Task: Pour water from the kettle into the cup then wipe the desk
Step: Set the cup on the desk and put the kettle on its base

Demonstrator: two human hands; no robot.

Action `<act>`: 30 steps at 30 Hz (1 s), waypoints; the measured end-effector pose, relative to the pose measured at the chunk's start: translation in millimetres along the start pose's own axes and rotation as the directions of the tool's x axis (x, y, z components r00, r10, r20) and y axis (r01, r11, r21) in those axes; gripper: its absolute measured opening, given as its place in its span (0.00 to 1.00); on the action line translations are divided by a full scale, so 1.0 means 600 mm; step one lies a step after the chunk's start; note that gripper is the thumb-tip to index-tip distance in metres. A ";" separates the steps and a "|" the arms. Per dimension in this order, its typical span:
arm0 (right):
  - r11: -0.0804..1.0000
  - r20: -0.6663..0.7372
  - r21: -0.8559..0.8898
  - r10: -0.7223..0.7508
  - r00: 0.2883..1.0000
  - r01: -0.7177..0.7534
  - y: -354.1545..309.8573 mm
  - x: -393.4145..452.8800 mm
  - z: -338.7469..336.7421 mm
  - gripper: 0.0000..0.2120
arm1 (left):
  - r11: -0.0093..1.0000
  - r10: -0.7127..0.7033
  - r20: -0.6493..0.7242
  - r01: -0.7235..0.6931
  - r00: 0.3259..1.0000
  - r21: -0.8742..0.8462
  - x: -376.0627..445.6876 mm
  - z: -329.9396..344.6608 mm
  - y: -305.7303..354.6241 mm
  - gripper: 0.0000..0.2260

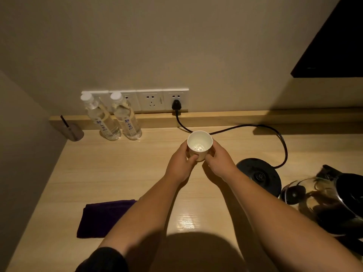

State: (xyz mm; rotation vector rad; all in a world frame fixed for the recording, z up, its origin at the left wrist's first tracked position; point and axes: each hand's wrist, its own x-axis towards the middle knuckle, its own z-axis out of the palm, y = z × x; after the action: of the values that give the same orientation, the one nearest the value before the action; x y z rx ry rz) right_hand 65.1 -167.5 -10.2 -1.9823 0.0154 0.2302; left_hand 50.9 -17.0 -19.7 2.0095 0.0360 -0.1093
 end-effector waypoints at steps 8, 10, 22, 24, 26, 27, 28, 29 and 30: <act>0.999 0.024 -0.006 0.045 0.999 -0.045 0.005 0.001 0.001 0.32 | 1.000 0.003 -0.001 -0.003 1.000 -0.002 0.001 0.004 -0.003 0.25; 0.998 0.034 -0.029 0.049 0.998 -0.048 0.002 -0.002 0.000 0.32 | 0.999 0.003 0.020 -0.004 1.000 0.034 0.000 0.001 -0.002 0.25; 0.895 0.009 -0.443 0.065 0.998 -0.055 -0.028 -0.077 -0.056 0.32 | 0.815 -0.024 0.134 -0.058 0.991 0.576 -0.098 0.014 -0.021 0.24; 0.846 0.025 -0.533 0.015 1.000 0.000 -0.031 -0.100 -0.074 0.30 | 0.718 0.012 0.162 -0.122 0.987 0.685 -0.134 0.028 -0.028 0.25; 0.770 0.076 -0.631 -0.056 0.996 0.091 -0.032 -0.122 -0.094 0.28 | 0.630 0.010 0.202 -0.163 0.979 0.759 -0.169 0.046 -0.035 0.27; 0.721 0.112 -0.677 -0.093 0.989 0.144 -0.033 -0.134 -0.104 0.28 | 0.601 -0.009 0.219 -0.170 0.976 0.781 -0.184 0.054 -0.039 0.28; 0.665 0.149 -0.721 -0.125 0.981 0.195 -0.032 -0.144 -0.114 0.27 | 0.580 -0.035 0.231 -0.168 0.972 0.797 -0.196 0.060 -0.045 0.29; 0.600 0.188 -0.763 -0.150 0.971 0.241 -0.032 -0.155 -0.126 0.27 | 0.562 -0.057 0.238 -0.166 0.969 0.810 -0.204 0.065 -0.050 0.30; 0.528 0.230 -0.800 -0.169 0.958 0.285 -0.031 -0.166 -0.139 0.27 | 0.545 -0.068 0.241 -0.167 0.968 0.822 -0.210 0.068 -0.055 0.31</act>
State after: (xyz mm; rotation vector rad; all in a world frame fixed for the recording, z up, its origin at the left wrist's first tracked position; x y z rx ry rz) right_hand -17.7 -244.8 56.4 -2.8937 -0.5394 0.2036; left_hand -79.3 -36.9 -54.9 2.9651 -0.2971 -0.4090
